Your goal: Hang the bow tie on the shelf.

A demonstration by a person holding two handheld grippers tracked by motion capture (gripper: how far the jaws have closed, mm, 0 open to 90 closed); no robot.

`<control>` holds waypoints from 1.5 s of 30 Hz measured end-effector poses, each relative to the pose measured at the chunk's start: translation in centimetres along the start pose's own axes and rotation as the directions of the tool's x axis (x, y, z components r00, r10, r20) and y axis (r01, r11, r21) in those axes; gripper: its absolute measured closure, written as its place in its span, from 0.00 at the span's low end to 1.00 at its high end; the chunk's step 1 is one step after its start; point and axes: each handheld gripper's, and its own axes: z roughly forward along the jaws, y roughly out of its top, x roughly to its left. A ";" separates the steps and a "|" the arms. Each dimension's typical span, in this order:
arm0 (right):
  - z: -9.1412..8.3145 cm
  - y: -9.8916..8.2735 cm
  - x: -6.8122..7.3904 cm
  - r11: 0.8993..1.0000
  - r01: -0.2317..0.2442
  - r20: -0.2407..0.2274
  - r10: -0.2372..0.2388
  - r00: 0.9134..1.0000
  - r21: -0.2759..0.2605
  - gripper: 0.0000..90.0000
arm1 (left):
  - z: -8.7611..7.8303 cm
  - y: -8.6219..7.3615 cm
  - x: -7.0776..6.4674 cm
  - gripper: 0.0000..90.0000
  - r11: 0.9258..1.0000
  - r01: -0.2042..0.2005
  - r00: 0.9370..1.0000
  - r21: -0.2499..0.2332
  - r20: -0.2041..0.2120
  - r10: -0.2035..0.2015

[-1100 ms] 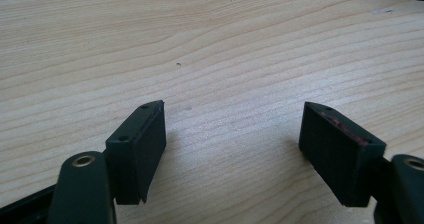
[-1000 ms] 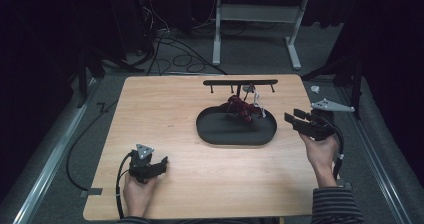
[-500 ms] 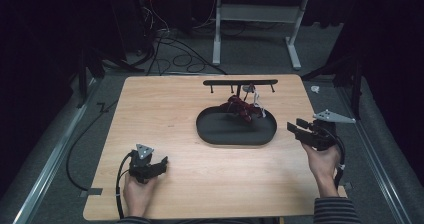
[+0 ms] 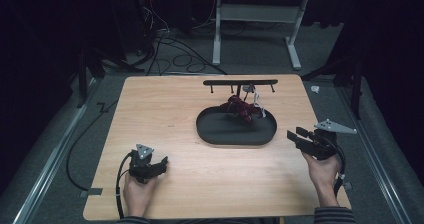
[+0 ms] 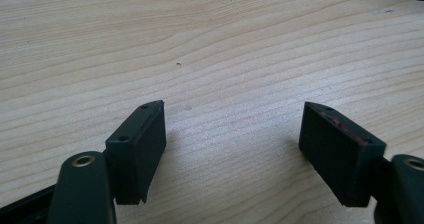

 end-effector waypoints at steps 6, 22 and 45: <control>0.0 -0.7 0.3 1.000 -0.003 -0.008 0.003 1.000 0.000 0.62 | 0.0 0.0 0.0 0.30 1.000 0.000 1.000 0.000 0.000 0.000; 0.6 -2.7 1.1 1.000 -0.009 -0.025 0.009 1.000 0.025 0.62 | 0.0 0.0 0.0 0.30 1.000 0.000 1.000 0.000 0.000 0.000; 1.6 -4.3 2.2 0.999 -0.010 -0.059 0.013 0.998 0.049 0.62 | 0.0 0.0 0.0 0.30 1.000 0.000 1.000 0.000 0.000 0.000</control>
